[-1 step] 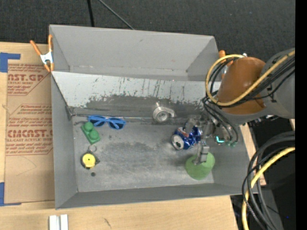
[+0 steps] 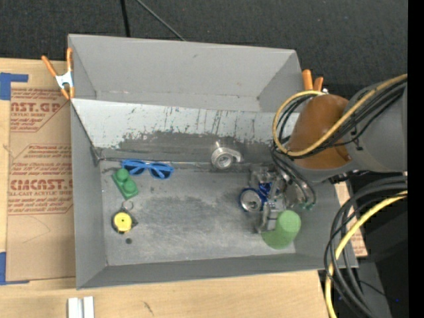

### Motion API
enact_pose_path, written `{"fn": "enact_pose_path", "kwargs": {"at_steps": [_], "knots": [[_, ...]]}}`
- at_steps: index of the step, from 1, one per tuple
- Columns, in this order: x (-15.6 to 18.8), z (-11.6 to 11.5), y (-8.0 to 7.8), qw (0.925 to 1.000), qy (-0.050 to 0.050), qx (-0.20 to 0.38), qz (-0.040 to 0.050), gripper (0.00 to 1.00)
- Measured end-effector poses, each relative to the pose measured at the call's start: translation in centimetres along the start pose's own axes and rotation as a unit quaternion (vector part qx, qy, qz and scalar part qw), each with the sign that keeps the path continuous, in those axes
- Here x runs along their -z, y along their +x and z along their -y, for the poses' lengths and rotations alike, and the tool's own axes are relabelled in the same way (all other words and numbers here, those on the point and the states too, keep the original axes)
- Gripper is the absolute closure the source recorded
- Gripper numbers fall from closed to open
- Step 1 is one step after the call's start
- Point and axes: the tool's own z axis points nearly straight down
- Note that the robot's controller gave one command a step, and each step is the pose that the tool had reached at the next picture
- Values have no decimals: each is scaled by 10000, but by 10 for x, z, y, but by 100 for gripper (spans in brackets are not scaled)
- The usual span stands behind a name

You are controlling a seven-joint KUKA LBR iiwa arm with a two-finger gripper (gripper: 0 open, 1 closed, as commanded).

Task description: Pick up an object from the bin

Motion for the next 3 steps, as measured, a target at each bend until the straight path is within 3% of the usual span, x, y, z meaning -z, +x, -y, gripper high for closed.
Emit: {"fn": "enact_pose_path", "kwargs": {"at_steps": [1,2,3], "knots": [[67,-25,-17,9927,45,1207,36,0],[-1,-12,-20,9972,28,750,-12,0],[4,-11,-23,9971,40,760,23,100]]}}
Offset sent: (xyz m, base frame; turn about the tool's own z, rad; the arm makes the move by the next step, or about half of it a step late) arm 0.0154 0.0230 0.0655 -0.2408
